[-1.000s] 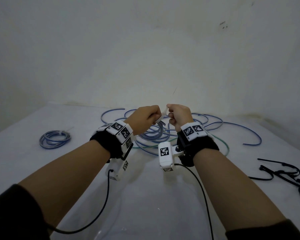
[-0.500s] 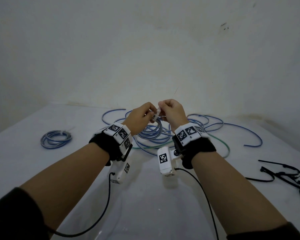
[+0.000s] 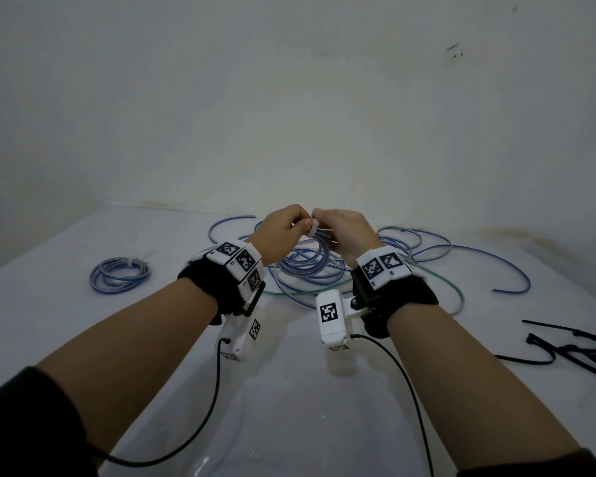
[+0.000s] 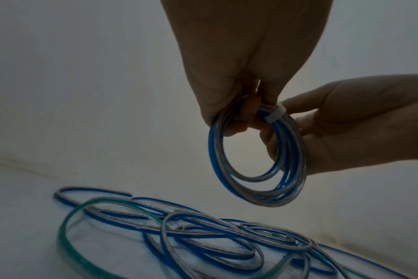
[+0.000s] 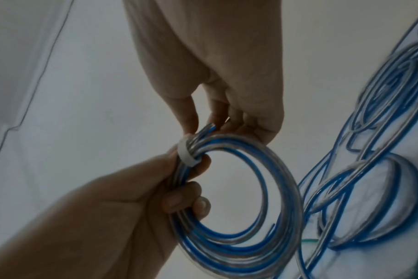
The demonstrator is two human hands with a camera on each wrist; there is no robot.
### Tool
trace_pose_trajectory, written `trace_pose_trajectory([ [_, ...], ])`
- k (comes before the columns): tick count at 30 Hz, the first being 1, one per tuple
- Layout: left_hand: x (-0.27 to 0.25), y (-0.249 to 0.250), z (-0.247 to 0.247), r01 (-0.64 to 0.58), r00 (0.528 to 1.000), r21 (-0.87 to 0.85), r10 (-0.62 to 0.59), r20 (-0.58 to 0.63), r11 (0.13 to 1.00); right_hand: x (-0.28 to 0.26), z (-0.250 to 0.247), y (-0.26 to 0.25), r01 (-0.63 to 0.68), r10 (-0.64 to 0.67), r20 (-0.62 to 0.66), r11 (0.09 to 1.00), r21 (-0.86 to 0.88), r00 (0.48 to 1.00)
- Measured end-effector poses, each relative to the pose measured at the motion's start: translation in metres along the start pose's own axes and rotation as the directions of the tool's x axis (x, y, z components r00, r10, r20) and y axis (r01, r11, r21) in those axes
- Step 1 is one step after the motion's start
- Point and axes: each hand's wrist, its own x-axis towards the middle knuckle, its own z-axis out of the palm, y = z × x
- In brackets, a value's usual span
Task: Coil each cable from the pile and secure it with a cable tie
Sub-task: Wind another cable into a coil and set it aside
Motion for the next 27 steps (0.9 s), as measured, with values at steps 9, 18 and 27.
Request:
trace_pose_trajectory([
  [9, -0.002, -0.004, 0.000, -0.105, 0.994, -0.007, 0.106, 0.021, 0.994, 0.008, 0.014, 0.001, 0.037, -0.063, -0.134, 0.981, -0.188, 0.989],
  [18, 0.000, 0.000, -0.005, -0.186, 0.982, 0.087, 0.181, 0.063, 0.979, 0.020, 0.002, -0.011, -0.006, -0.018, -0.091, 0.966, -0.257, 0.996],
  [27, -0.001, -0.003, -0.004, -0.098, 0.995, 0.070, 0.097, 0.029, 0.993, 0.018, 0.014, -0.014, -0.019, -0.017, -0.131, 0.965, -0.263, 0.991],
])
